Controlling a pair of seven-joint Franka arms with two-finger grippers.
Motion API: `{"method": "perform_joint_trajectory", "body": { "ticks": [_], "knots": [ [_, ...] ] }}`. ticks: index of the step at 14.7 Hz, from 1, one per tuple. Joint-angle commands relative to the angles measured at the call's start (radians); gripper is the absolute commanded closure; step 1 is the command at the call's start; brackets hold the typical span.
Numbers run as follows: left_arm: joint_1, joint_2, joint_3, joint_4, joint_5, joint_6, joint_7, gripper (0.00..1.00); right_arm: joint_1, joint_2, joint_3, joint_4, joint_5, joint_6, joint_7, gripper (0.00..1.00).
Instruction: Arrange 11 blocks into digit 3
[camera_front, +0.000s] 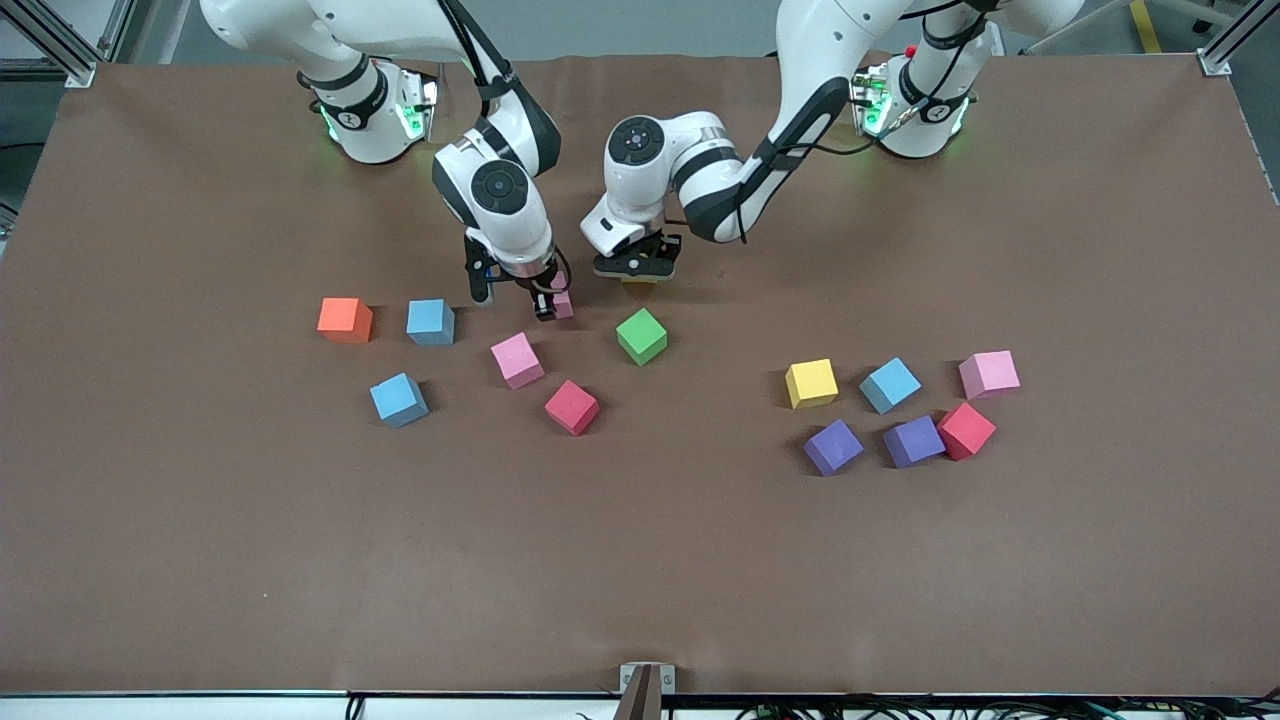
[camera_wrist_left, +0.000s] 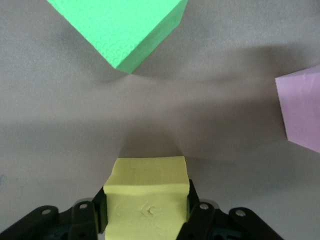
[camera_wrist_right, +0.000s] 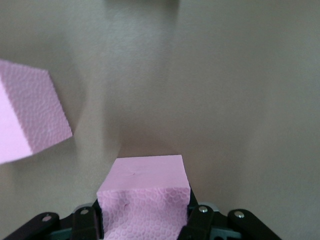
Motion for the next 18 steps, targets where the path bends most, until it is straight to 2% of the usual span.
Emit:
{"method": "perform_joint_trajectory", "body": {
  "ticks": [1,6,7,8,9,12,18],
  "knots": [
    [-0.072,0.061,0.071,0.071,0.007,0.001,-0.026,0.58,-0.008,-0.052,0.003,-0.034,0.015,-0.007,0.070,1.00],
    [-0.076,0.061,0.075,0.076,0.011,0.001,-0.026,0.52,0.003,-0.072,0.005,-0.056,0.015,0.002,0.150,1.00],
    [-0.076,0.058,0.075,0.076,0.015,0.001,-0.025,0.40,0.003,-0.075,0.005,-0.060,0.015,0.004,0.150,1.00],
    [-0.073,0.055,0.075,0.076,0.023,0.001,-0.022,0.16,0.003,-0.077,0.005,-0.063,0.015,0.004,0.152,1.00],
    [-0.071,0.050,0.074,0.074,0.024,0.001,-0.019,0.00,0.003,-0.077,0.006,-0.067,0.016,0.005,0.153,1.00],
    [-0.060,0.009,0.072,0.065,0.026,-0.018,-0.014,0.00,0.009,-0.079,0.006,-0.067,0.016,0.005,0.181,1.00],
    [-0.016,-0.092,0.066,0.065,0.011,-0.153,0.082,0.00,0.050,-0.068,0.008,-0.067,0.016,0.028,0.244,1.00]
  ]
}}
